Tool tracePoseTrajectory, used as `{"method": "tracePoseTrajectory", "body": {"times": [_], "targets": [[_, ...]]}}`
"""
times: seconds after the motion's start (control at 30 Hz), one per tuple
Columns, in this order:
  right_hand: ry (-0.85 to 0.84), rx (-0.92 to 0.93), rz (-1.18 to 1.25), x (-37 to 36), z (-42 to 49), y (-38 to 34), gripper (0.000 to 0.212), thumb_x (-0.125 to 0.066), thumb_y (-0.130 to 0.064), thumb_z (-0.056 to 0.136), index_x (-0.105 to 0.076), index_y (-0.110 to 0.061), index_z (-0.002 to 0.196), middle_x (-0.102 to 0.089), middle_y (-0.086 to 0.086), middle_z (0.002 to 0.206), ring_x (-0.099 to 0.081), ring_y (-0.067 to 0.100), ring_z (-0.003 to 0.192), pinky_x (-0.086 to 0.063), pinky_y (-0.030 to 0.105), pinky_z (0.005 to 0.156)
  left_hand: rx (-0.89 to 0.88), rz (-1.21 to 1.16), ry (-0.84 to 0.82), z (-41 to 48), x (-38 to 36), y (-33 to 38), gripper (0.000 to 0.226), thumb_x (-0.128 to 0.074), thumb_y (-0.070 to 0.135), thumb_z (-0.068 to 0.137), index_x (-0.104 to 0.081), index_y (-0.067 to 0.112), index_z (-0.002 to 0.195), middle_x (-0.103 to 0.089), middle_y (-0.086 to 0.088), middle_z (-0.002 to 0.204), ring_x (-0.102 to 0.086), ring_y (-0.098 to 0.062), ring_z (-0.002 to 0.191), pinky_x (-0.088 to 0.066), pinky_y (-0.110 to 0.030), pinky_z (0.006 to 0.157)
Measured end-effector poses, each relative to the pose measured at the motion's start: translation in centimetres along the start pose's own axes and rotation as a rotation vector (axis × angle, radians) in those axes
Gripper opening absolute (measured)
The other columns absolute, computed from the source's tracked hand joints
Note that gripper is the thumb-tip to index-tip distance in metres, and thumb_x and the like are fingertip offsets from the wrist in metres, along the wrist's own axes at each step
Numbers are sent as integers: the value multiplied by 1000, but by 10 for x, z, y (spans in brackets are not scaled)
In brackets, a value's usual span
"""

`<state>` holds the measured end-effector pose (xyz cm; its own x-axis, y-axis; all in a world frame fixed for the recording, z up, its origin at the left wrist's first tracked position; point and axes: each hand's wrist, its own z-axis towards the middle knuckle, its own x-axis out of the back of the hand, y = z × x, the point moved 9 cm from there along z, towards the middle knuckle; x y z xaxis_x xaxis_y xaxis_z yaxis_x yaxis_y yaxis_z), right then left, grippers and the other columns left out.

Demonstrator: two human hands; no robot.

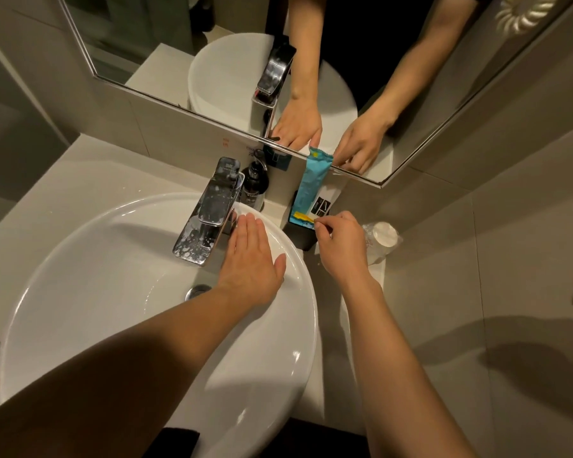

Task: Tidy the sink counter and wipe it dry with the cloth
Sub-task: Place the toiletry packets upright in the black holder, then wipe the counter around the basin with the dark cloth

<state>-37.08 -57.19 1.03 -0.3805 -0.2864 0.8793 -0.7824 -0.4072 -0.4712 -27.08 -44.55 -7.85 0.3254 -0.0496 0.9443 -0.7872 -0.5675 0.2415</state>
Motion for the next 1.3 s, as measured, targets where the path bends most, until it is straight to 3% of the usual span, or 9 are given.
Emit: {"method": "tracePoseTrajectory", "body": {"times": [0.13, 0.23, 0.43, 0.63, 0.8, 0.9, 1.0, 1.17, 1.3], "targets": [[-7, 4, 131, 4, -30, -13, 23, -56, -22, 102, -77, -16, 108, -63, 2, 103, -55, 13, 91, -42, 25, 80, -73, -140, -126, 0, 9, -2, 89, -38, 52, 102, 7, -1, 158, 11, -22, 168, 13, -34, 156, 2, -46, 128], [-36, 51, 198, 0, -55, -30, 21, -57, -20, 100, -78, -17, 103, -66, 1, 99, -57, 11, 89, -37, 9, 73, -154, -331, -119, -25, 35, -13, 81, -48, 41, 102, -6, 2, 159, -1, -15, 170, 1, -30, 157, -8, -45, 128], [-201, 104, 289, -27, -119, -74, 22, -57, -18, 99, -76, -14, 89, -70, 0, 88, -61, 13, 81, -43, 17, 68, -189, -338, -136, -109, 58, -80, 48, -50, 40, 99, -51, 14, 139, -61, -11, 133, -59, -31, 118, -48, -43, 101], [-572, 178, 202, -89, -199, -98, 21, -62, -21, 94, -73, -12, 78, -71, -2, 78, -63, 10, 72, -44, 26, 66, -80, -230, -429, -195, 26, -153, 52, -49, 45, 101, -49, 20, 146, -53, -2, 150, -52, -23, 133, -40, -38, 111], [-860, 189, 11, -137, -257, -101, 20, -67, -29, 90, -74, -12, 96, -73, 3, 99, -65, 19, 89, -54, 35, 81, -155, -39, -628, -231, 8, -176, 55, -48, 53, 98, -52, 21, 142, -57, -5, 142, -54, -25, 126, -42, -43, 107], [-1022, 192, -184, -157, -281, -97, 43, -71, -41, 88, -67, -12, 120, -66, 5, 118, -63, 24, 106, -52, 38, 93, -239, 97, -669, -240, 5, -176, 56, -48, 56, 97, -52, 22, 142, -57, -7, 137, -52, -28, 123, -42, -43, 101], [-1057, 167, -285, -163, -288, -92, 55, -74, -43, 87, -60, -10, 129, -64, 8, 127, -61, 27, 113, -50, 42, 98, -283, 203, -701, -245, -1, -175, 55, -47, 57, 97, -54, 20, 136, -55, -10, 132, -50, -29, 119, -40, -45, 97], [-1080, 85, -218, -163, -291, -89, 40, -74, -36, 88, -69, 0, 104, -71, 16, 106, -64, 29, 96, -50, 43, 87, -247, 177, -743, -247, -2, -173, 43, -50, 50, 98, -57, 14, 120, -56, -13, 125, -49, -30, 112, -38, -44, 95], [-1008, 80, -115, -157, -290, -95, 24, -73, -31, 87, -54, -18, 81, -60, 3, 90, -52, 18, 80, -41, 33, 72, -248, 54, -689, -243, 6, -169, 33, -59, 42, 95, -54, 15, 115, -51, -9, 120, -46, -27, 108, -37, -39, 88]]}}
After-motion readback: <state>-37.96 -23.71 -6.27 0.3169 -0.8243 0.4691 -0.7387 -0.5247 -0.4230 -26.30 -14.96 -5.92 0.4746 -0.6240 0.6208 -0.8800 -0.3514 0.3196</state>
